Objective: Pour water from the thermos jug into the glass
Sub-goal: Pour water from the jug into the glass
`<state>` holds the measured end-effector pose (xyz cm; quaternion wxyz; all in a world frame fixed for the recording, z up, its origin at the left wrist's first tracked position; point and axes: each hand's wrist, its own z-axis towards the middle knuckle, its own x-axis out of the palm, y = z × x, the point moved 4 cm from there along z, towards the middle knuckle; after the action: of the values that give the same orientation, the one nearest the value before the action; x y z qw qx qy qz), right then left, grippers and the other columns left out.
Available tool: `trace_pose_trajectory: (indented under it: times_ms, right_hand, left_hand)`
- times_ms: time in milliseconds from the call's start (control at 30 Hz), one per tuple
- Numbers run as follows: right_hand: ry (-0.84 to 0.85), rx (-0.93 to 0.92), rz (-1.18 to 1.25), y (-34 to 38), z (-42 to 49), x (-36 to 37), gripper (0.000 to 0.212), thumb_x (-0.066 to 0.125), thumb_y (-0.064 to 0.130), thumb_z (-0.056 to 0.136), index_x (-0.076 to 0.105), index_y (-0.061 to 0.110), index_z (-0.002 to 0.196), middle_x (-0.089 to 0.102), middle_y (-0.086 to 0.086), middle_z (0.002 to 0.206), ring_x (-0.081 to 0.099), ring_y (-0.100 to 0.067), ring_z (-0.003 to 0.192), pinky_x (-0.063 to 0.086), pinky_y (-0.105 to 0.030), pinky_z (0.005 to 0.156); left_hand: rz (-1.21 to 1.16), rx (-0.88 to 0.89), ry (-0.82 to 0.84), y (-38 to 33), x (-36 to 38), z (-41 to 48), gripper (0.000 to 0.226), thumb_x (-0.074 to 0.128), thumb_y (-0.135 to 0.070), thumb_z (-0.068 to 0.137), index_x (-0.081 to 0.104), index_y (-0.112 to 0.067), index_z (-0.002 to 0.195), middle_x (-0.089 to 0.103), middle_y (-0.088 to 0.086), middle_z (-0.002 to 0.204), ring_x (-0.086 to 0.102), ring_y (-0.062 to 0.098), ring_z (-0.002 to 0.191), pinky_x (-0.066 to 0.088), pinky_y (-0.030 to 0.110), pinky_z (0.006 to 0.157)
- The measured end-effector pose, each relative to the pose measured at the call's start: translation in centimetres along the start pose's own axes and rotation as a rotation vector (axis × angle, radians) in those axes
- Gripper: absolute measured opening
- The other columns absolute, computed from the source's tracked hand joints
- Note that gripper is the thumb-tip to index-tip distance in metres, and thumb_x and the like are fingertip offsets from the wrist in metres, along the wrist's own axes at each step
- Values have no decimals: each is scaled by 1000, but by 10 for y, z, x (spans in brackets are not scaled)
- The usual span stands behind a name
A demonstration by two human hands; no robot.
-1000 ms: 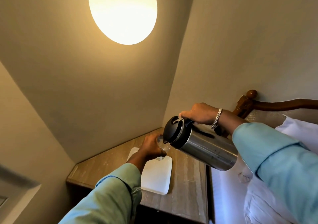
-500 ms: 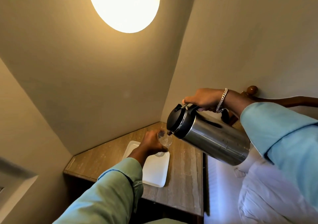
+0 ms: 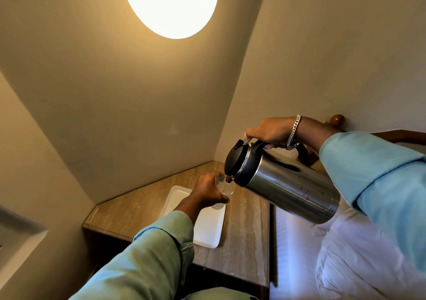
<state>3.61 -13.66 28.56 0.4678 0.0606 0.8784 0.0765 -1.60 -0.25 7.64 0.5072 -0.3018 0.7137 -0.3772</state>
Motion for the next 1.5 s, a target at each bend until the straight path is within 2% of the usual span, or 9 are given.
trace_pose_trajectory:
  times_ms: [233,400,567,933,1500]
  right_hand:
    - [38,29,0,-1,0,4,45,40,46,96,54,21,62,44,1,50,32,-6,26,29,-18,35]
    - [39,42,25,0,-3,4,47,40,46,97,51,21,58,42,2,45,31,-7,25,28,-15,32]
    - [27,43,-35,1,0,6,52,40,49,94,52,15,56,45,3,45,34,-10,33,32,-21,40]
    - [47,38,-66,2,4,14,54,39,49,94,50,16,53,44,8,37,34,-8,32,33,-22,40]
    - [39,12,-86,-6,9,13,54,37,51,95,52,15,57,47,1,51,36,-13,43,34,-26,48]
  left_hand:
    - [-3,-18,15,6,2,-4,72,88,-22,62,57,-14,126,62,7,128,59,25,117,52,30,87]
    - [14,-27,35,8,5,-5,73,86,-21,64,54,-12,129,60,8,131,58,27,120,52,33,91]
    - [26,-34,47,11,7,-5,76,87,-21,63,53,-13,131,60,7,132,58,27,121,53,34,92]
    - [16,-40,41,11,9,-2,76,87,-21,61,55,-14,129,61,7,131,59,27,118,54,35,91]
    - [13,-59,40,14,11,-6,77,87,-20,63,52,-14,131,61,8,129,59,27,117,55,35,91]
